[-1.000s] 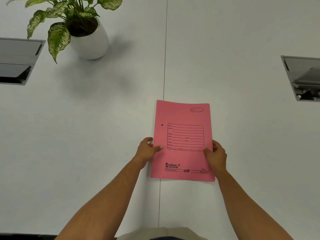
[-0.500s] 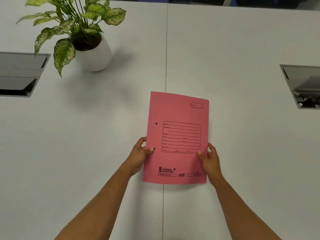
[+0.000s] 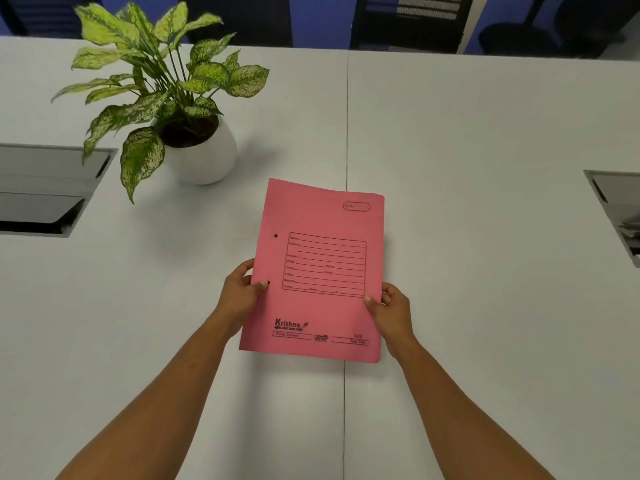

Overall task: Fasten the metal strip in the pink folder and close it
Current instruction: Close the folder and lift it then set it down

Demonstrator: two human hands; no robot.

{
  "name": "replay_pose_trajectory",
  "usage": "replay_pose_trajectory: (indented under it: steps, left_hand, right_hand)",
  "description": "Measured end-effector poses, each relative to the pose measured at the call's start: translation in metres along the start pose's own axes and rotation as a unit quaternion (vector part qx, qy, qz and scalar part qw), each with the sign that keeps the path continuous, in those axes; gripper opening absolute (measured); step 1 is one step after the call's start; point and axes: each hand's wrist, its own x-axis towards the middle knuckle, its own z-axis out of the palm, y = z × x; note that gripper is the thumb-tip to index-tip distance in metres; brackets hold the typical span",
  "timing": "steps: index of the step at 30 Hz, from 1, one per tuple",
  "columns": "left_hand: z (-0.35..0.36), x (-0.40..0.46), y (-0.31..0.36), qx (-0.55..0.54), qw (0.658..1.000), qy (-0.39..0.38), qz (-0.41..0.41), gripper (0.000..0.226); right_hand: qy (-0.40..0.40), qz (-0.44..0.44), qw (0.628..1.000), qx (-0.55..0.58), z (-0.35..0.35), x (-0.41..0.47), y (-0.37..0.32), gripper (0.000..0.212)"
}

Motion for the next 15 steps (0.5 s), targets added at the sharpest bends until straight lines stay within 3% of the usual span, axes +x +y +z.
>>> replay_pose_trajectory:
  steps: [6,15]
  left_hand:
    - [-0.002,0.058,0.025,0.051,0.995,0.070,0.047,0.044]
    - [0.001,0.139,0.038,0.155,0.978,0.118,0.074,0.052]
  right_hand:
    - [0.057,-0.045,0.993,-0.098,0.046,0.063,-0.027,0.025]
    - [0.099,-0.082,0.968,-0.218,0.084,0.140,-0.034,0.035]
